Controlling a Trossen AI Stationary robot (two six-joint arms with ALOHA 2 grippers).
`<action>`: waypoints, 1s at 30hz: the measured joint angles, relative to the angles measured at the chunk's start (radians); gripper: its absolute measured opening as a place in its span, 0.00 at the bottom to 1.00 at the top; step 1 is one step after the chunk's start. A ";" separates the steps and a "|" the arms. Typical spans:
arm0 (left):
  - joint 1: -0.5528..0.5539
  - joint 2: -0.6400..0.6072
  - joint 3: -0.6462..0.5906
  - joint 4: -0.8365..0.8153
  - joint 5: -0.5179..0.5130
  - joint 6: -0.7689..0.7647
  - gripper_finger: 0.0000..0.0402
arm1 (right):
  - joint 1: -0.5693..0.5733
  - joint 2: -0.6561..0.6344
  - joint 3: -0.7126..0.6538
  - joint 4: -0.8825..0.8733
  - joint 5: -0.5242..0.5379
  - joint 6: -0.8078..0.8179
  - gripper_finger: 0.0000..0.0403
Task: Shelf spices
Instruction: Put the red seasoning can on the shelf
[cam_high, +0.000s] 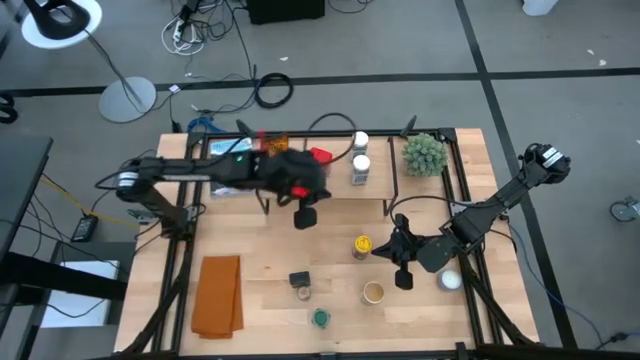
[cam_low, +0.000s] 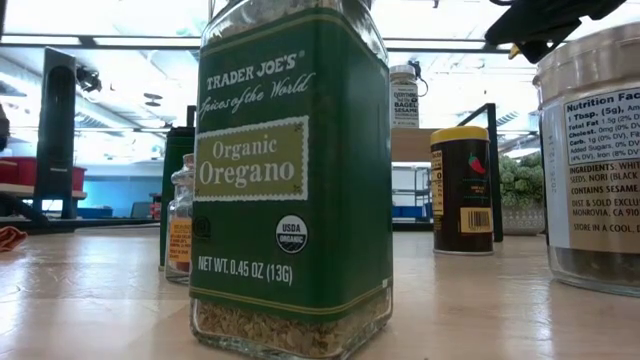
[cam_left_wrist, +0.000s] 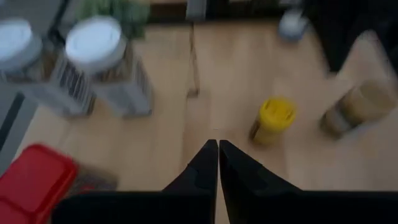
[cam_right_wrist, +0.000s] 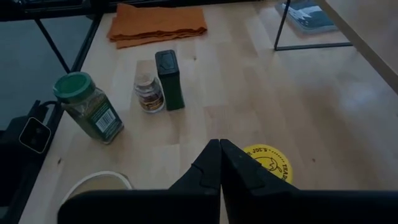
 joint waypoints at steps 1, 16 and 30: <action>0.013 0.021 0.025 -0.038 0.015 0.016 0.05 | 0.000 0.000 0.000 0.000 -0.001 0.000 0.00; 0.165 0.239 0.199 -0.319 0.050 0.180 0.05 | 0.000 0.000 0.000 -0.001 -0.025 0.000 0.00; 0.243 0.278 0.206 -0.222 0.015 0.164 0.05 | 0.000 0.000 0.000 0.010 -0.054 0.002 0.01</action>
